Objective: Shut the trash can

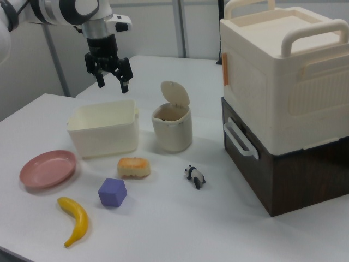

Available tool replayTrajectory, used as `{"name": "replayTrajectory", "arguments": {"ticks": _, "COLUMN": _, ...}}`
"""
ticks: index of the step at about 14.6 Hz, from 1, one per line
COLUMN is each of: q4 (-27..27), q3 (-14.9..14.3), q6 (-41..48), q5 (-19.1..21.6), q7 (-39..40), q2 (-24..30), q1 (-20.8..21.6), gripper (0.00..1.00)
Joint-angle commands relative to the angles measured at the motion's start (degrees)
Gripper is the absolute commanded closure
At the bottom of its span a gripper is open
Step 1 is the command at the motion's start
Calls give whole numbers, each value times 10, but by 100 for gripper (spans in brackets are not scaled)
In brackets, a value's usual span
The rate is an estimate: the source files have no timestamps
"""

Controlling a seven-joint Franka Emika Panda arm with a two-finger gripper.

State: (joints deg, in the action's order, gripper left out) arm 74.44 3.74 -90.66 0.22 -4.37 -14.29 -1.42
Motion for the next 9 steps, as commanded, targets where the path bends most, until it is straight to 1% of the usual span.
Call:
{"name": "replayTrajectory", "arguments": {"ticks": 1, "q4": 20, "q3": -5, "q6": -12, "q5": -3, "q7": 16, "q2": 13, "q1": 2, "gripper": 0}}
{"name": "replayTrajectory", "arguments": {"ticks": 7, "q4": 20, "q3": -5, "q6": -13, "q5": -2, "q7": 16, "q2": 13, "q1": 1, "gripper": 0}}
{"name": "replayTrajectory", "arguments": {"ticks": 9, "q4": 20, "q3": -5, "q6": -18, "q5": -1, "q7": 16, "q2": 11, "q1": 1, "gripper": 10}}
